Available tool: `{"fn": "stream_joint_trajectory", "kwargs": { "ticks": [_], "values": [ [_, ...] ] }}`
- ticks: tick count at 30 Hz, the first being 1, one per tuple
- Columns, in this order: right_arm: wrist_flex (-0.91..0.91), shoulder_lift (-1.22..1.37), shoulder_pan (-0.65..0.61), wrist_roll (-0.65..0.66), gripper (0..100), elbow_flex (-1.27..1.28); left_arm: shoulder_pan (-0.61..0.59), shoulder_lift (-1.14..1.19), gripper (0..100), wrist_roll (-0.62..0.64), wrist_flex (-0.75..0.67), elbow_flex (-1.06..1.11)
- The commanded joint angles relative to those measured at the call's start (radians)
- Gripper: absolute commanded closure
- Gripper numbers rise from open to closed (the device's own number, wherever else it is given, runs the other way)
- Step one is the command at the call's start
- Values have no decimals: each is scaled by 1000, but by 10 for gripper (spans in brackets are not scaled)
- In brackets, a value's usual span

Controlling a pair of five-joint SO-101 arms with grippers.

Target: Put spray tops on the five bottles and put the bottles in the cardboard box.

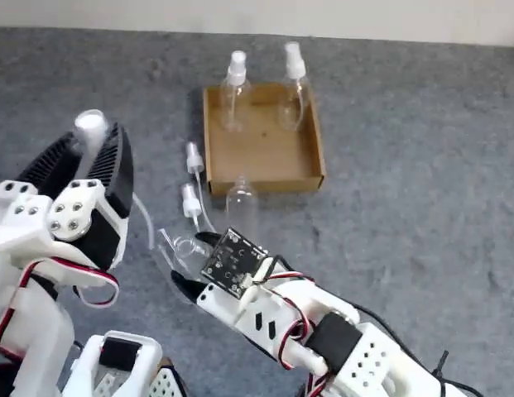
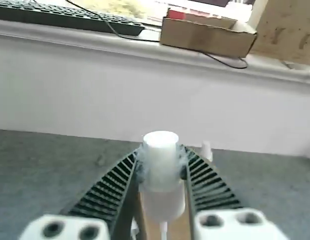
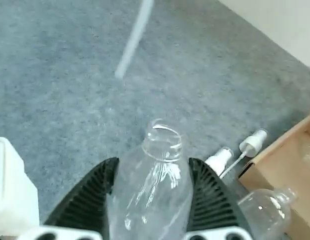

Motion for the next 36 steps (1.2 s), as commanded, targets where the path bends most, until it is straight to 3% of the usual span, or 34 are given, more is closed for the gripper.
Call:
{"fn": "stream_joint_trajectory", "kwargs": {
  "ticks": [1,8,19,24,27,36],
  "values": [
    [-31,-28,-12,9,995,-4,44,1,998,37,-95,58],
    [-31,-30,-8,9,995,-4,68,-1,998,40,-187,209],
    [-31,-30,-4,9,995,-8,125,-4,998,34,-184,309],
    [-27,-31,30,11,995,-12,125,-62,997,23,-100,377],
    [-27,-31,53,15,995,-10,125,-142,997,-41,-92,470],
    [-105,-62,53,-20,995,-4,133,-246,997,-77,-169,773]
  ]
}}
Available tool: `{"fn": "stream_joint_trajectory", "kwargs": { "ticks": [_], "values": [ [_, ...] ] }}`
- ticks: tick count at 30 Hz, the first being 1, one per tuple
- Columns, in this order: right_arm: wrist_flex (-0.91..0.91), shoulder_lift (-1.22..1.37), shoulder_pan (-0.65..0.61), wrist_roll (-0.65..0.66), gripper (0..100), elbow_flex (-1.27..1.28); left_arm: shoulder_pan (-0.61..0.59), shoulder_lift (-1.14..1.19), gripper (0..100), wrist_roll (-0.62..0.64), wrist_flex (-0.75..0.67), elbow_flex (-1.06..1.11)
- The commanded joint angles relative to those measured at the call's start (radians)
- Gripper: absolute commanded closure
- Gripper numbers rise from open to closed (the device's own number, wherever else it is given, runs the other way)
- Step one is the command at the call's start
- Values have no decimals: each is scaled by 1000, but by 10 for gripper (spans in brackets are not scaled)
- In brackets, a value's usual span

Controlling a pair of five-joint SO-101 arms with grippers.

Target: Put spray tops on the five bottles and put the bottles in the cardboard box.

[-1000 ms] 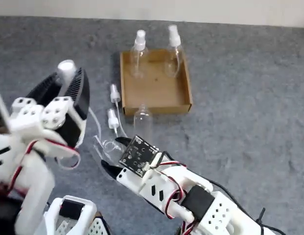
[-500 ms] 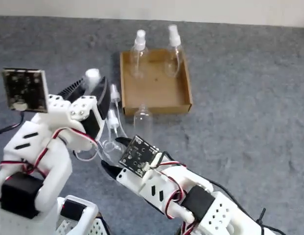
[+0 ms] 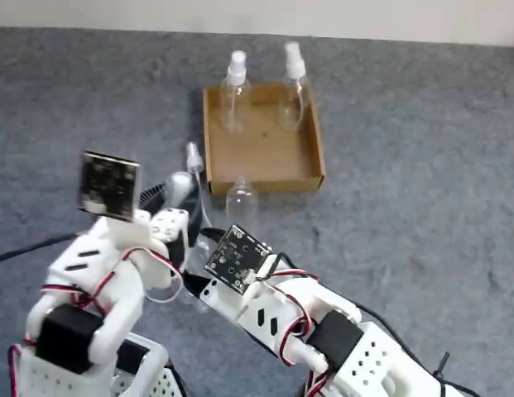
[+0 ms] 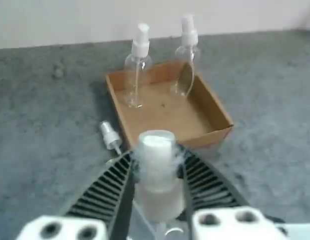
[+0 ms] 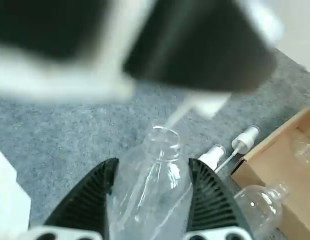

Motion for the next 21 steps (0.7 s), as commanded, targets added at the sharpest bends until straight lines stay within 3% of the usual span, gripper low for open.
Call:
{"fn": "stream_joint_trajectory", "kwargs": {
  "ticks": [1,8,21],
  "values": [
    [-110,-71,22,-49,995,-1,25,-39,997,-18,-55,93],
    [-122,-142,127,-87,995,27,81,-113,997,-18,-57,145],
    [-122,-142,140,-87,995,27,82,-131,996,-21,-58,173]
  ]
}}
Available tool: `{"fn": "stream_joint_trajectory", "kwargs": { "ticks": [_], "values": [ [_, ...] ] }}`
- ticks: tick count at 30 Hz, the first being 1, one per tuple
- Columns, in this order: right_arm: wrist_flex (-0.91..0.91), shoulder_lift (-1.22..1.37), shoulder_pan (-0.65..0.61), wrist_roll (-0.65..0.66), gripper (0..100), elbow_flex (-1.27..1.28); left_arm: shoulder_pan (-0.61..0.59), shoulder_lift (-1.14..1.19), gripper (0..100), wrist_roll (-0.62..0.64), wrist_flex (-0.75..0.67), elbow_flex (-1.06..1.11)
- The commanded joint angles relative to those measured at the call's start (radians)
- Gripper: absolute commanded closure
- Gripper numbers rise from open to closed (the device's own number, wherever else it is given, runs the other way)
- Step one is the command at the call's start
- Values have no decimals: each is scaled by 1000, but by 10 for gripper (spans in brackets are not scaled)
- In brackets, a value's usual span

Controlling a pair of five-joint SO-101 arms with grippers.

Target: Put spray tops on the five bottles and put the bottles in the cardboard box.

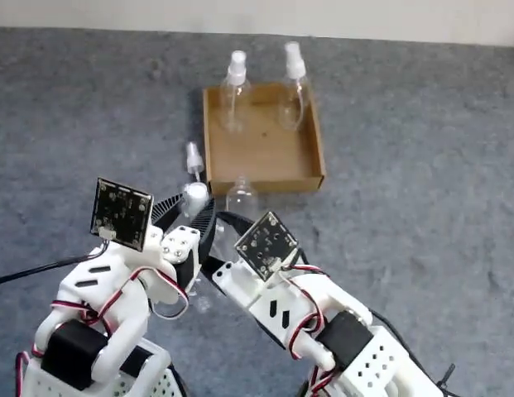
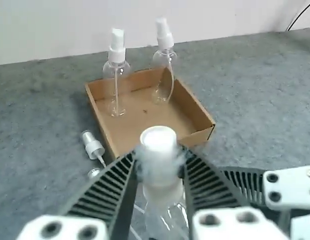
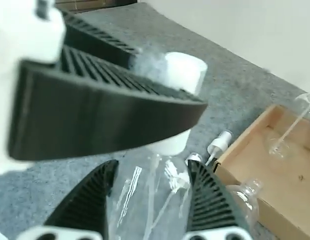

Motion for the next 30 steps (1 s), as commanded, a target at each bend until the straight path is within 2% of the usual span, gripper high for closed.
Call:
{"fn": "stream_joint_trajectory", "kwargs": {
  "ticks": [1,7,10,14,20,28,30],
  "values": [
    [-54,-50,31,-11,995,-28,-1,1,996,-14,3,7],
    [-54,-50,31,-11,995,-28,-1,-1,995,-21,0,25],
    [-54,-50,31,-11,995,-28,-1,-1,995,-80,0,27],
    [-54,-48,30,-11,995,-27,-1,-1,994,-91,0,28],
    [-54,-48,25,-11,995,-27,2,-1,869,-94,0,28],
    [-54,-48,30,-9,995,-27,-2,-90,862,-101,6,-4],
    [-54,-48,30,-9,995,-27,-2,-151,862,-147,6,2]
  ]
}}
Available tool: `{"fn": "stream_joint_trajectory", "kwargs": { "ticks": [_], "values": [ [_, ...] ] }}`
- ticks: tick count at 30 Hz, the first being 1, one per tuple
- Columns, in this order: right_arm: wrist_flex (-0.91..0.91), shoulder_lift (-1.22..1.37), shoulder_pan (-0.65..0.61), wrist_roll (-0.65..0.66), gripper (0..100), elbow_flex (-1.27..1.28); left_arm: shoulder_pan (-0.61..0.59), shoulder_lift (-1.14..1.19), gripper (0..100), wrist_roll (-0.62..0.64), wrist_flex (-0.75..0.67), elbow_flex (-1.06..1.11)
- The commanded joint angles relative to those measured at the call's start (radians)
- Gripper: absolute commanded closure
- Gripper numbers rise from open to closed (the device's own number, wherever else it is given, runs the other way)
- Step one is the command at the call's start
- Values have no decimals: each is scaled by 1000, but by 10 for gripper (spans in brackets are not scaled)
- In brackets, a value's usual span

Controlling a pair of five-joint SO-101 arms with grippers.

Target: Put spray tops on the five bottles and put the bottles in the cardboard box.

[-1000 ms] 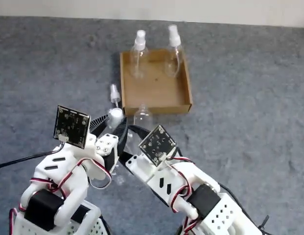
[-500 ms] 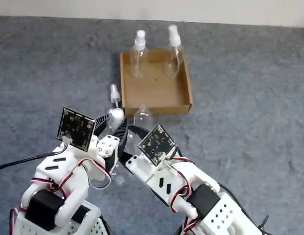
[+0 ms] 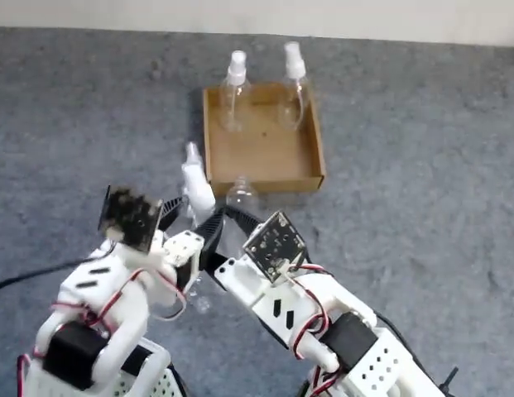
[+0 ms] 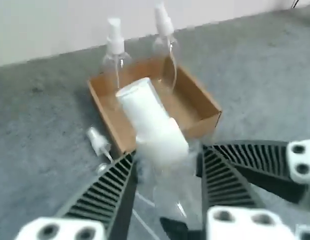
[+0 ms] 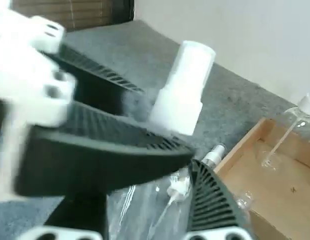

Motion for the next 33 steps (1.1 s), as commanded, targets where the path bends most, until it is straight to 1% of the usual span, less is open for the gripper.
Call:
{"fn": "stream_joint_trajectory", "kwargs": {
  "ticks": [1,2,5,7,10,13,16,20,24,28,30,33],
  "values": [
    [-35,-33,21,-8,995,-25,-2,-127,862,-72,0,-18],
    [-35,-33,21,-8,995,-25,-13,-156,862,-72,0,-5],
    [-33,-33,21,-6,995,-25,-99,-223,861,-72,0,21],
    [-33,-33,22,-5,995,-25,-148,-254,833,-71,0,27],
    [-33,-31,24,-3,995,-30,-189,-263,792,-71,2,38],
    [-31,-30,87,-2,995,-35,-226,-265,791,-71,-8,77],
    [-33,33,177,-2,995,-111,-251,-266,791,-72,-9,130],
    [-33,248,234,-2,995,-289,-237,-265,790,-75,-71,200],
    [-31,484,237,-2,995,-527,-170,-265,787,-78,-92,242],
    [-25,665,219,-8,995,-711,-74,-263,784,-138,-92,246],
    [12,723,202,-8,995,-777,-54,-263,768,-143,-92,246],
    [79,760,156,-8,995,-843,-56,-263,726,-143,-100,252]
  ]
}}
